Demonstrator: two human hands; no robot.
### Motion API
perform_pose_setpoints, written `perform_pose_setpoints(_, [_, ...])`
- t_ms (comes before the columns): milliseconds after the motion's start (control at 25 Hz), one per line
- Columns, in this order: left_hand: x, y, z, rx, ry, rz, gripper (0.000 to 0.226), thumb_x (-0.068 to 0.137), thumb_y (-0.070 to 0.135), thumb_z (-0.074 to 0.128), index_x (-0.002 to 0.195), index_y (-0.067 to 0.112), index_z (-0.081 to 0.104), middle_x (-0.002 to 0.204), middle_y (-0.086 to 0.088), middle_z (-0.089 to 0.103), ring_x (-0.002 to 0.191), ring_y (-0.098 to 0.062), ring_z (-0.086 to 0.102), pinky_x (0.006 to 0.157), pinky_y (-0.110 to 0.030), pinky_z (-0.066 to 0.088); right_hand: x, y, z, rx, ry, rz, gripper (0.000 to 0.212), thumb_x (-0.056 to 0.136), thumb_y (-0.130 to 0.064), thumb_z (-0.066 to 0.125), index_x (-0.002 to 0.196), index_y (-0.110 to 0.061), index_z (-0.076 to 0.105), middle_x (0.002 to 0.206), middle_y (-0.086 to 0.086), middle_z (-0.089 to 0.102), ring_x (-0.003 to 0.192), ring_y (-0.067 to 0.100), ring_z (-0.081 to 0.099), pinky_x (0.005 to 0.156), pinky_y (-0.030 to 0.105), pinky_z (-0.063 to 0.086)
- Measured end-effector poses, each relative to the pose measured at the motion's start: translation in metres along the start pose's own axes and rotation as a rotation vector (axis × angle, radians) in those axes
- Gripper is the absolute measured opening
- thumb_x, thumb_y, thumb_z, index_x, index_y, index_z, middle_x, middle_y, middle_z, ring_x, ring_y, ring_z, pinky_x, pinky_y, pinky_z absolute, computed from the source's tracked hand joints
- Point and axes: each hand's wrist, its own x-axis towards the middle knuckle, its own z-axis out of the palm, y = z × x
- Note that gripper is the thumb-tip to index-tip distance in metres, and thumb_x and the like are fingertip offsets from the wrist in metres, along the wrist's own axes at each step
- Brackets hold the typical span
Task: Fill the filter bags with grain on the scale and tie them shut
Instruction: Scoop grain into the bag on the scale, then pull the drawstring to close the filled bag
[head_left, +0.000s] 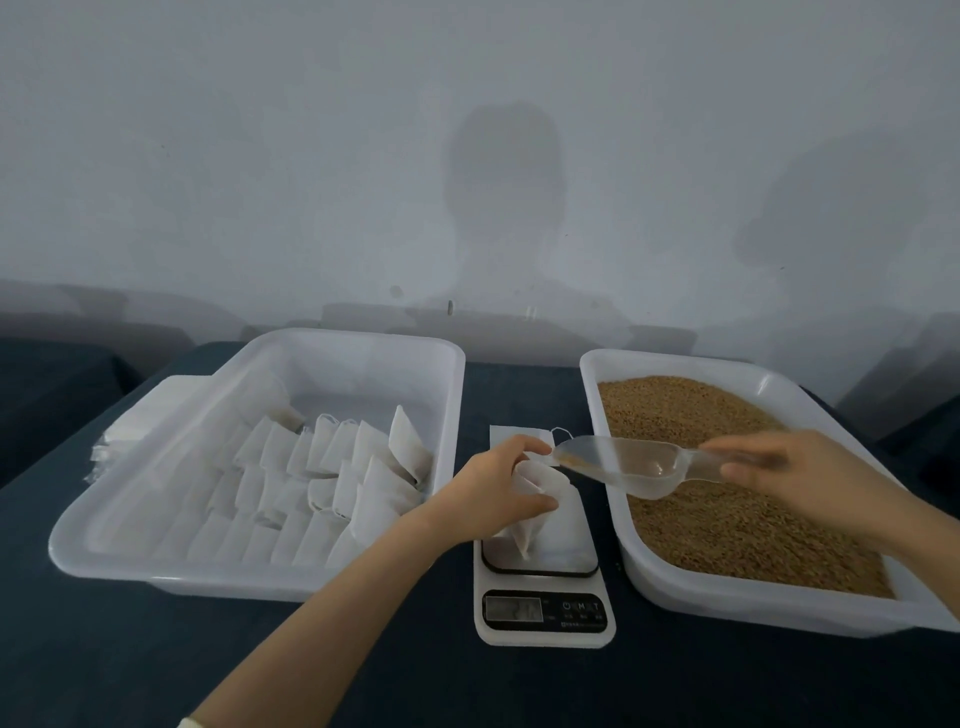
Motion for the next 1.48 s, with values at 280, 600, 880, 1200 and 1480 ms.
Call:
perform_pose_setpoints(280, [0.011, 0.012, -0.003, 0.195, -0.057, -0.078, 0.032, 0.09, 0.038, 0.062, 0.117, 0.021, 0.057, 0.104, 0.008, 0.054, 0.089, -0.008, 0.053, 0.063, -0.011, 0.036, 0.027, 0.073, 0.026, -0.085, 0.301, 0.326, 0.028, 0.093, -0.034, 0.053, 0.119, -0.033, 0.062, 0.108, 0.004, 0.067, 0.075, 0.016, 0.055, 0.071, 0.036, 0.048])
perform_pose_setpoints(600, [0.03, 0.03, -0.008, 0.256, 0.097, -0.144, 0.024, 0.086, 0.035, 0.067, 0.07, 0.02, 0.057, 0.069, 0.003, 0.059, 0.059, -0.008, 0.052, 0.052, -0.018, 0.039, 0.036, 0.062, 0.049, -0.399, 0.266, 0.362, 0.036, 0.094, -0.037, 0.049, 0.13, -0.035, 0.052, 0.128, 0.006, 0.056, 0.119, 0.031, 0.047, 0.105, 0.049, 0.032])
perform_pose_setpoints(880, [0.022, 0.023, -0.01, -0.369, 0.007, -0.325, 0.028, 0.1, 0.025, 0.049, 0.096, 0.001, 0.063, 0.085, -0.009, 0.068, 0.073, -0.014, 0.07, 0.076, -0.029, 0.059, 0.029, -0.062, 0.108, 0.049, 0.077, -0.4, 0.043, 0.09, -0.031, 0.06, 0.13, -0.036, 0.048, 0.11, -0.017, 0.046, 0.088, -0.004, 0.049, 0.078, 0.012, 0.037])
perform_pose_setpoints(1200, [0.008, 0.014, -0.014, -0.185, 0.089, -0.248, 0.014, 0.086, 0.008, 0.07, 0.099, 0.003, 0.069, 0.084, -0.011, 0.073, 0.075, -0.019, 0.073, 0.069, -0.024, 0.059, 0.053, -0.065, 0.135, 0.13, 0.092, -0.254, 0.018, 0.087, -0.02, 0.065, 0.104, -0.02, 0.061, 0.104, -0.003, 0.062, 0.094, 0.01, 0.06, 0.083, 0.027, 0.051])
perform_pose_setpoints(1480, [0.005, 0.02, -0.02, 0.157, 0.157, -0.141, 0.014, 0.083, 0.026, 0.074, 0.073, 0.026, 0.064, 0.072, 0.016, 0.062, 0.067, 0.0, 0.06, 0.058, -0.007, 0.041, 0.052, -0.068, 0.125, 0.197, 0.104, -0.216, 0.008, 0.083, -0.024, 0.07, 0.087, -0.018, 0.066, 0.083, -0.008, 0.064, 0.076, 0.002, 0.059, 0.062, 0.008, 0.041])
